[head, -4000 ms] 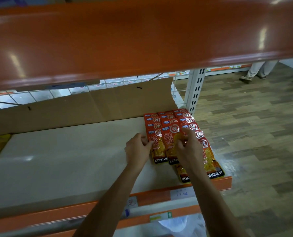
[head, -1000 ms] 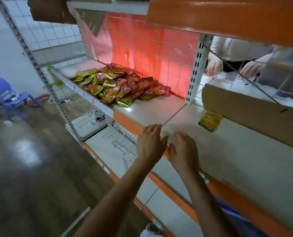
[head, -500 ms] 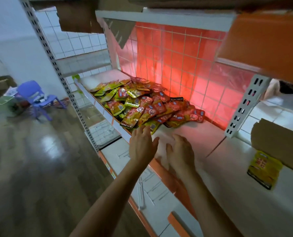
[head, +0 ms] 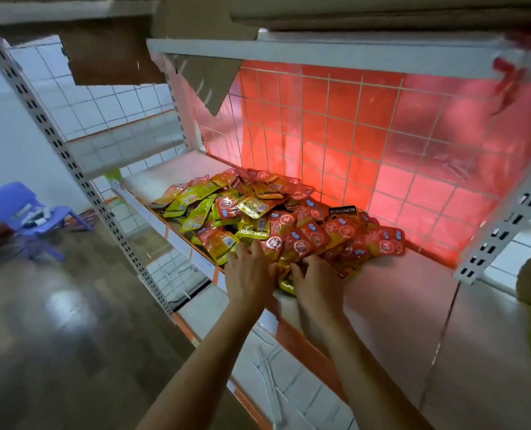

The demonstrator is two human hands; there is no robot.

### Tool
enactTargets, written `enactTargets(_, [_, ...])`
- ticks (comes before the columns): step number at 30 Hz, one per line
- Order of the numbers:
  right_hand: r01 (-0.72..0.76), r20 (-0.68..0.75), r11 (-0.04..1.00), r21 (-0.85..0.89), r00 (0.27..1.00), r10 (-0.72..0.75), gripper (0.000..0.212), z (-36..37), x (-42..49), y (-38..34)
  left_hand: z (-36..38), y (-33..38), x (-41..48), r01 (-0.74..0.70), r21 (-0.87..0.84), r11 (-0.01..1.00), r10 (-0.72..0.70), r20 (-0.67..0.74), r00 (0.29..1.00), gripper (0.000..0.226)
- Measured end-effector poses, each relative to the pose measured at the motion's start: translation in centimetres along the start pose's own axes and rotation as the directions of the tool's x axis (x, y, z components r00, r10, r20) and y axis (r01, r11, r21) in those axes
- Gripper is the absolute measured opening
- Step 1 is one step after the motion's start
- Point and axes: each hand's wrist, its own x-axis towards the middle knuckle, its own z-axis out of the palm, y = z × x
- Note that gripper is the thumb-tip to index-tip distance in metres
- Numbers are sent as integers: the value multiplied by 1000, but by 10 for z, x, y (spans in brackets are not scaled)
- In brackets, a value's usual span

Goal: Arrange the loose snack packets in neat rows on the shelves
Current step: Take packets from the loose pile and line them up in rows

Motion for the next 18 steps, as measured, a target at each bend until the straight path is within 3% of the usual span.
enactTargets(4, [-126, -68, 987, -103, 991, 119, 44, 17, 7, -10, 1, -7, 10, -37, 9, 999, 37, -10, 999, 55])
enactTargets(7, [-213, -58, 973, -87, 976, 209, 43, 25, 11, -13, 2, -13, 17, -72, -37, 997, 72, -5, 997, 62])
enactTargets(13, [-308, -123, 944, 117, 939, 322, 20, 31, 11, -14, 4, -21, 22, -153, -346, 926, 159, -10, 987, 96])
enactTargets(18, [-262, -195, 920, 292, 925, 326, 4, 18, 3, -11, 7, -23, 26, -192, -566, 802, 192, -61, 980, 95])
